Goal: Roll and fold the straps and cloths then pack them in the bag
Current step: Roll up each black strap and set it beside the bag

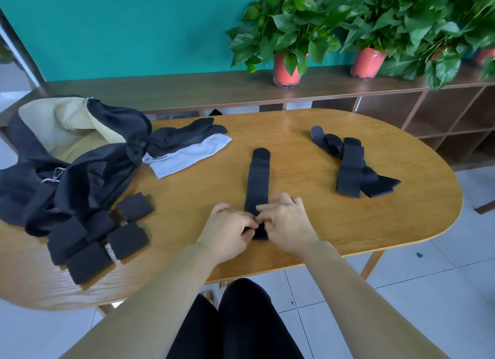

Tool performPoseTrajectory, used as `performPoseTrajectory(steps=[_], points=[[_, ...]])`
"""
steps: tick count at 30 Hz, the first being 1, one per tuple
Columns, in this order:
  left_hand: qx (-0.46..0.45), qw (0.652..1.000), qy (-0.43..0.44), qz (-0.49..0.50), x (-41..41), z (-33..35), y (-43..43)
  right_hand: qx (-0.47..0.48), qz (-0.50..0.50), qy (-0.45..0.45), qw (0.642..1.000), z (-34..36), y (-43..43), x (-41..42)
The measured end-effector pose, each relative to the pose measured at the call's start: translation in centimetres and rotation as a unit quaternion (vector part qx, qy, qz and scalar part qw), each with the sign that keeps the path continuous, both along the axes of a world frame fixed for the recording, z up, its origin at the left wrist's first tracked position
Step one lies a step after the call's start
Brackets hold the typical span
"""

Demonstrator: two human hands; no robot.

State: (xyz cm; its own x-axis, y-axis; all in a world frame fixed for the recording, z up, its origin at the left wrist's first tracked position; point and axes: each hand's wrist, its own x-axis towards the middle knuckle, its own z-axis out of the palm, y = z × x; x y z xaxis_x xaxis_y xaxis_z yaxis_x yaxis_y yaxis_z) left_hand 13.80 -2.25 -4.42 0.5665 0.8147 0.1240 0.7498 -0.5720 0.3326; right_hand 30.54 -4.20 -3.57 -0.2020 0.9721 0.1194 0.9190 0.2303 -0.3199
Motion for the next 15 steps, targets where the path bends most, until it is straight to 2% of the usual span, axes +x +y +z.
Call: performPoseTrajectory(steps=[6,15], points=[[0.035,0.999,0.0,-0.027,-1.6,-0.6,-0.3,-0.027,-0.006,-0.023,0.999,-1.1,2.4,-0.4],[0.03,0.999,-0.021,-0.03,-4.4,-0.6,-2.1,-0.085,-0.007,-0.112,0.99,-0.4,6.3,-2.9]])
